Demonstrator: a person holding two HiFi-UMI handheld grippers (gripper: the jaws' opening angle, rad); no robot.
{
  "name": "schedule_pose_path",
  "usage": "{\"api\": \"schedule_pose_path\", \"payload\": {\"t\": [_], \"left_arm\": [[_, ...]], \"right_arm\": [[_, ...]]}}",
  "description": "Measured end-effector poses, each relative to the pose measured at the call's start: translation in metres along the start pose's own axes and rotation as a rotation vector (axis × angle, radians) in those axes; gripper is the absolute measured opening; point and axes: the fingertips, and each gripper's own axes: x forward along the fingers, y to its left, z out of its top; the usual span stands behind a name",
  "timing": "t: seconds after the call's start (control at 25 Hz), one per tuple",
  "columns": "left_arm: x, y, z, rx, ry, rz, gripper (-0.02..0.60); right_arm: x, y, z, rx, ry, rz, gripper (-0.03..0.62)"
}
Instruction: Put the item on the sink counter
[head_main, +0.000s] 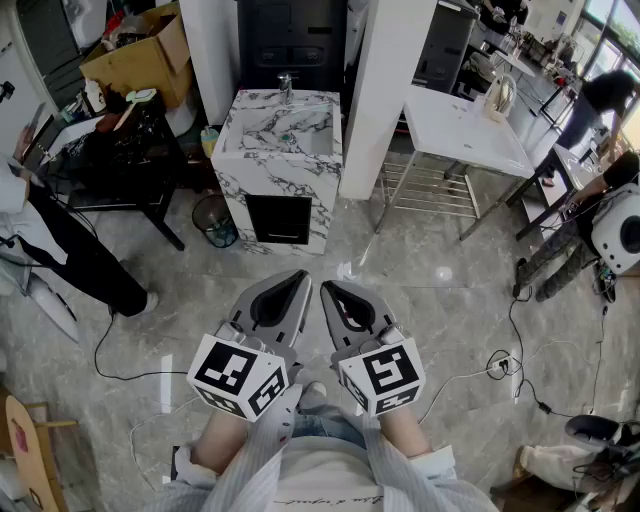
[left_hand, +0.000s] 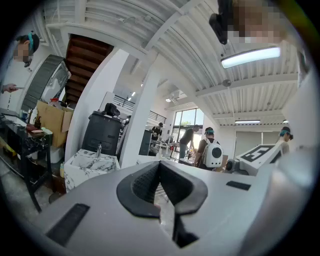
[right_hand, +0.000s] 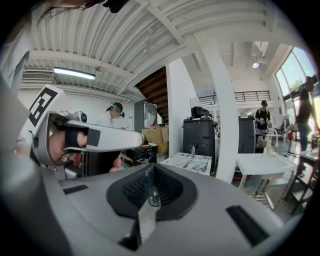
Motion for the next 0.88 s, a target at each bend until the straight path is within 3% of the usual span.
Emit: {"api": "schedule_pose_path", "payload": {"t": [0.4,0.88], "left_arm": [[-0.005,-0.007,-0.001,0.004,-0.019,0.013,0.015],[-0.013,-0.008,-0.014,-0.007,-0.016,0.063,0.015]], "right_arm": [[-0.015,-0.007,-0.003,-0.03,-0.012,-0.034,0.009],[-0.019,-0.007,-0.018,0.002,-0.001,0.002,0.009]]}}
